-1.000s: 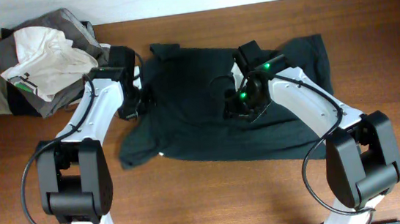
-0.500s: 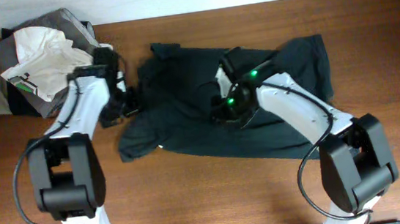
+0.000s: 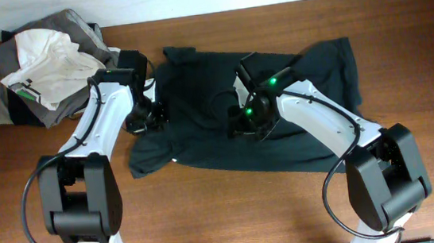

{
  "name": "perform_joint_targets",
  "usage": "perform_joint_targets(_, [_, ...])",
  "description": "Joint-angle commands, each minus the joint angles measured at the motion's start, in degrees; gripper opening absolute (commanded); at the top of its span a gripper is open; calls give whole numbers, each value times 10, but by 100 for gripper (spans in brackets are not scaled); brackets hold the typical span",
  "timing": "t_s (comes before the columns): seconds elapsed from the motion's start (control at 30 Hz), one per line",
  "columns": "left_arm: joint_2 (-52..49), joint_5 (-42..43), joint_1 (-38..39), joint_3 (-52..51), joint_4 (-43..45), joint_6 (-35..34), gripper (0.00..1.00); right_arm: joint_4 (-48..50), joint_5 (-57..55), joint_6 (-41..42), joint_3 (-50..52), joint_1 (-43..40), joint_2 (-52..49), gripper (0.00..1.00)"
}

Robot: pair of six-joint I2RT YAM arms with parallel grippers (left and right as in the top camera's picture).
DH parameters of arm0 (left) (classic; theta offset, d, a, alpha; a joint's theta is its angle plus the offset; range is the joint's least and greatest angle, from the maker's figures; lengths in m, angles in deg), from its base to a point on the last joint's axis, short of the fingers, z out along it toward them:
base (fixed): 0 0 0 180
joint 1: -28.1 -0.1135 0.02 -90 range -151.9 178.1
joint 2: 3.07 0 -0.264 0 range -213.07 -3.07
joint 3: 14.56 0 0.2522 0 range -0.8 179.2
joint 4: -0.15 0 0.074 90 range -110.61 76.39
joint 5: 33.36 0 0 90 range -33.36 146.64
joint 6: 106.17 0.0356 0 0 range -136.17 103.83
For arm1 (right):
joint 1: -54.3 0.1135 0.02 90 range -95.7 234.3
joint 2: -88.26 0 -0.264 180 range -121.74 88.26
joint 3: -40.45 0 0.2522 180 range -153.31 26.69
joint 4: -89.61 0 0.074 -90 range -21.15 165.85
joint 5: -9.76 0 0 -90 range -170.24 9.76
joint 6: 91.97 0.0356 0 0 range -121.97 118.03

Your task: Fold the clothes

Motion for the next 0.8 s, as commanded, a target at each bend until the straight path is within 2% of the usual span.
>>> perform_joint_targets(0.0, [-42,30,-2,-5,-3,9,1,-11,-9,2,-2,-16,10,26])
perform_joint_targets(0.2, [-89,14,-4,-5,-22,7,1,-58,-9,-13,-2,-77,10,18])
perform_joint_targets(0.3, [-91,-30,-5,-8,-22,0,1,-83,-9,-28,-2,-120,10,17])
perform_joint_targets(0.43, [-111,-30,-34,-41,-24,-16,1,-107,-10,-57,-2,-167,10,17])
perform_joint_targets(0.5, [-111,-30,-51,-61,-28,-30,1,-117,-41,-58,-2,-177,10,16])
perform_joint_targets(0.6, [-110,-28,-70,-83,-52,-30,1,-134,-109,-35,-2,-180,10,9])
perform_joint_targets(0.77, [-108,-29,-71,-116,-108,-67,1,-138,-143,-25,-2,-180,10,8])
